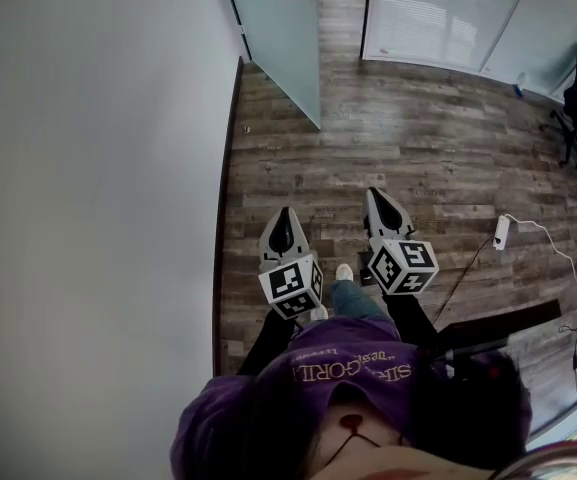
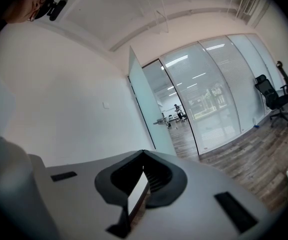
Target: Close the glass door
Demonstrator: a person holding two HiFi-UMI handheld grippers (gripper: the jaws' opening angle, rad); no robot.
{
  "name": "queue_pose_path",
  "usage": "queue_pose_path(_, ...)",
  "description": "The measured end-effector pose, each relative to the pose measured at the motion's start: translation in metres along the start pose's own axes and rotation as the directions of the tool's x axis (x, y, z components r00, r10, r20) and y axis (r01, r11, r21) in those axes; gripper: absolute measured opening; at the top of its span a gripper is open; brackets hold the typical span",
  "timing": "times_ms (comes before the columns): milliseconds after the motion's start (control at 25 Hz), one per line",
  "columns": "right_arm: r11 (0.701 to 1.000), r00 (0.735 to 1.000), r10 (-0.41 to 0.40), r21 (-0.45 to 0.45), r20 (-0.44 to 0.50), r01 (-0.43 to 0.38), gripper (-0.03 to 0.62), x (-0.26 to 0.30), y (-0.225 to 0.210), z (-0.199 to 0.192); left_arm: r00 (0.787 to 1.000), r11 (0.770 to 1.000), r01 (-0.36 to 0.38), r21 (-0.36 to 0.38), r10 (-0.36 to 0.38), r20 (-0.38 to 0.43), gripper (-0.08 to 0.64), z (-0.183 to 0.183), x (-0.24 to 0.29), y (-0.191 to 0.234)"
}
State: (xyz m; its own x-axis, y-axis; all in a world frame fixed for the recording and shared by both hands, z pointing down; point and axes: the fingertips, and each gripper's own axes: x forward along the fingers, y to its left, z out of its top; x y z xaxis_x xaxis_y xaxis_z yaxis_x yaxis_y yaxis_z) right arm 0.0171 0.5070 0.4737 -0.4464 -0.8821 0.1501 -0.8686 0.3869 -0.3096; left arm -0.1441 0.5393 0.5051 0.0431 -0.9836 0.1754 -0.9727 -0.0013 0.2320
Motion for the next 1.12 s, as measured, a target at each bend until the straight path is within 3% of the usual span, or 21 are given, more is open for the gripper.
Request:
queue_pose_path(480,0.998,0.998,0.062,-0.024,0.011,-0.062,-0.015,0.074,-0.049,0.050,0.999,1.000,-0.012,0.004,0.012,0.040,0.000,0.035,0.089,-0.034)
queue_pose_path(1120,0.994,0.994,0.107,-0.022,-0.019,-0.107,-0.014,0.132,-0.084,0.062,0.995,0.996,-0.084,-0.010,0.084,0.047,0.002,0.036,0.145,-0.040)
